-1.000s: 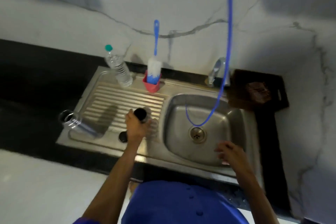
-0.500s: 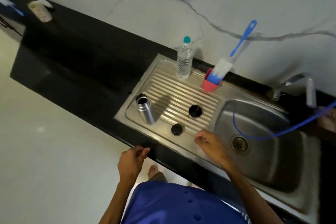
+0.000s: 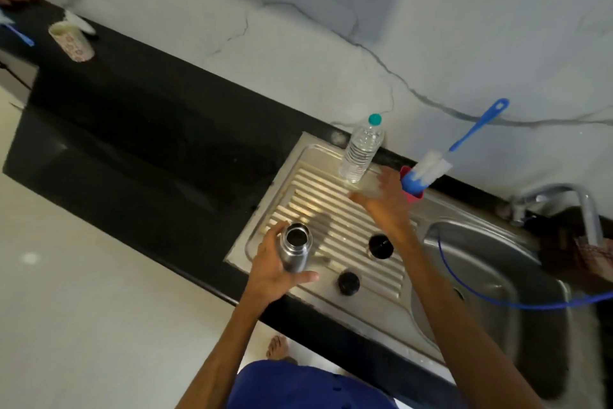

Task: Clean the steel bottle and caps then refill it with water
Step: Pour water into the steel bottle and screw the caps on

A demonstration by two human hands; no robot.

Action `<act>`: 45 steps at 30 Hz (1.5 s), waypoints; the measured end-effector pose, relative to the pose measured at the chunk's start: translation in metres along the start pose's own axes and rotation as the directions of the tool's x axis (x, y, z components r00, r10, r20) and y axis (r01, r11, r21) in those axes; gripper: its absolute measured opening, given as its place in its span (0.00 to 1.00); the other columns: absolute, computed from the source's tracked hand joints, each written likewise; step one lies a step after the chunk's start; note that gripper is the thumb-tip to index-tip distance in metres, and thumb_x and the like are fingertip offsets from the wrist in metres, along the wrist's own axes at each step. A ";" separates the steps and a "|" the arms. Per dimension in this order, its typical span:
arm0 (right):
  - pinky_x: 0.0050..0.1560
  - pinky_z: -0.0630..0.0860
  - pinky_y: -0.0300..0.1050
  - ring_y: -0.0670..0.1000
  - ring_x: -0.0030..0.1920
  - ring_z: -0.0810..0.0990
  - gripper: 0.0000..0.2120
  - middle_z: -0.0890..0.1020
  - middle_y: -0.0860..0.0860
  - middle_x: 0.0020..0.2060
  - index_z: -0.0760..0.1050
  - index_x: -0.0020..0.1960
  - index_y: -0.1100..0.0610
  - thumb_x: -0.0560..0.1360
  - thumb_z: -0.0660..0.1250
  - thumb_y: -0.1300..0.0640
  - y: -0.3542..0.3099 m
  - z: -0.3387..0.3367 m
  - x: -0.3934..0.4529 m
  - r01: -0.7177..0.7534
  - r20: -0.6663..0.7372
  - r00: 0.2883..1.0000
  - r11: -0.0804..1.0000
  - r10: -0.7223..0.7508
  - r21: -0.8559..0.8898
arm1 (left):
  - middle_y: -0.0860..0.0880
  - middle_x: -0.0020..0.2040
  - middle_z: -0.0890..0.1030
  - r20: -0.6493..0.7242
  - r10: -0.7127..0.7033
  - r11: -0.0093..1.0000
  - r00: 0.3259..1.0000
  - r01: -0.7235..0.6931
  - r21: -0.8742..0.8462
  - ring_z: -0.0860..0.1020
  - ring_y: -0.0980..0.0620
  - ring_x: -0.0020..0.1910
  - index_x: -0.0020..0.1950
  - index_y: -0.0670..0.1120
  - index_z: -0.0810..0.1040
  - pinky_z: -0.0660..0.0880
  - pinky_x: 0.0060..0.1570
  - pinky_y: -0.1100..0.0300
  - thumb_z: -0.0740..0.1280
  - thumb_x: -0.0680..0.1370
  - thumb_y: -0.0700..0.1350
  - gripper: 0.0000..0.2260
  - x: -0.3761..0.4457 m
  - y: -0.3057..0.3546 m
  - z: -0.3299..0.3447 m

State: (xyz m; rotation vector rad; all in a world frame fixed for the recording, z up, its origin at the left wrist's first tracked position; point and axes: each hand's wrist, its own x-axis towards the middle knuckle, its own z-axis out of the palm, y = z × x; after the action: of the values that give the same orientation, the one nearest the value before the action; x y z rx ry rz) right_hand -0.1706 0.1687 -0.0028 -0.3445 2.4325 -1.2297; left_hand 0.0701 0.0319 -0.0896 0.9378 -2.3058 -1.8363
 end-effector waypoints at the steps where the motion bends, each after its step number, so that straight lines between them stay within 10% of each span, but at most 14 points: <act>1: 0.70 0.72 0.49 0.50 0.68 0.73 0.50 0.72 0.51 0.70 0.62 0.76 0.54 0.62 0.84 0.45 -0.009 0.002 0.015 -0.011 -0.041 0.999 1.000 0.010 -0.023 | 0.60 0.72 0.73 0.008 0.010 0.999 1.000 -0.010 -0.047 0.72 0.56 0.73 0.76 0.63 0.62 0.70 0.71 0.51 0.88 0.57 0.58 0.54 0.004 0.004 0.003; 6: 0.59 0.70 0.42 0.54 0.67 0.71 0.38 0.69 0.57 0.69 0.62 0.77 0.53 0.75 0.72 0.39 -0.066 -0.002 0.064 0.245 -0.351 0.885 0.947 -0.306 -0.208 | 0.62 0.67 0.78 -0.005 0.020 0.997 1.000 -0.021 -0.073 0.76 0.62 0.67 0.72 0.64 0.68 0.74 0.67 0.56 0.87 0.60 0.58 0.45 0.019 0.001 -0.001; 14: 0.39 0.68 0.43 0.51 0.37 0.76 0.19 0.82 0.58 0.43 0.79 0.48 0.62 0.78 0.70 0.45 -0.086 -0.009 0.135 0.214 -0.210 0.875 0.740 -0.435 -0.638 | 0.63 0.61 0.80 -0.010 -0.028 1.000 1.000 0.028 0.002 0.79 0.64 0.60 0.69 0.65 0.70 0.76 0.63 0.57 0.85 0.63 0.56 0.38 0.032 0.001 -0.006; 27: 0.50 0.71 0.24 0.48 0.53 0.79 0.18 0.78 0.56 0.59 0.75 0.70 0.55 0.81 0.67 0.54 -0.056 0.003 0.120 0.317 -0.402 0.833 0.924 -0.379 -0.214 | 0.66 0.59 0.81 -0.018 -0.041 0.990 0.999 0.043 0.131 0.80 0.64 0.61 0.66 0.65 0.73 0.78 0.61 0.59 0.84 0.63 0.61 0.35 0.040 -0.009 -0.005; 31: 0.53 0.70 0.21 0.50 0.65 0.75 0.33 0.72 0.54 0.69 0.64 0.76 0.53 0.76 0.73 0.53 -0.054 0.008 0.117 0.281 -0.368 0.890 0.960 -0.268 -0.020 | 0.66 0.59 0.81 -0.015 -0.033 0.992 0.999 0.035 0.118 0.80 0.63 0.60 0.66 0.63 0.74 0.79 0.61 0.57 0.84 0.64 0.60 0.34 0.038 -0.007 -0.004; 35: 0.63 0.70 0.37 0.52 0.71 0.71 0.54 0.68 0.52 0.74 0.52 0.81 0.53 0.66 0.82 0.45 -0.041 0.017 0.118 0.052 -0.246 0.969 0.989 -0.017 0.137 | 0.61 0.58 0.83 -0.012 -0.054 0.996 0.998 0.055 0.076 0.81 0.61 0.59 0.66 0.60 0.75 0.80 0.62 0.51 0.85 0.64 0.58 0.33 0.035 -0.006 -0.007; 40: 0.66 0.71 0.46 0.52 0.68 0.73 0.52 0.74 0.50 0.68 0.59 0.78 0.52 0.62 0.85 0.50 -0.008 0.033 0.133 -0.111 -0.042 0.991 0.964 0.124 0.241 | 0.61 0.58 0.83 0.001 -0.070 0.997 0.998 0.070 0.034 0.81 0.59 0.60 0.66 0.61 0.76 0.80 0.63 0.50 0.84 0.64 0.58 0.34 0.030 0.001 -0.005; 45: 0.58 0.78 0.43 0.51 0.59 0.81 0.38 0.82 0.49 0.59 0.75 0.68 0.53 0.62 0.85 0.49 0.003 0.034 0.140 -0.071 -0.133 0.987 0.983 0.094 0.168 | 0.61 0.60 0.83 -0.028 -0.073 0.997 0.997 0.073 -0.001 0.80 0.61 0.62 0.68 0.60 0.76 0.78 0.64 0.53 0.86 0.65 0.51 0.34 0.025 0.011 -0.006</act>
State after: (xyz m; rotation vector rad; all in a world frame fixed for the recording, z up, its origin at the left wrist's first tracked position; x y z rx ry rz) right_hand -0.2799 0.0920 -0.0560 -0.1122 2.4128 -1.4485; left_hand 0.0474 0.0163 -0.0861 1.0546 -2.2841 -1.8378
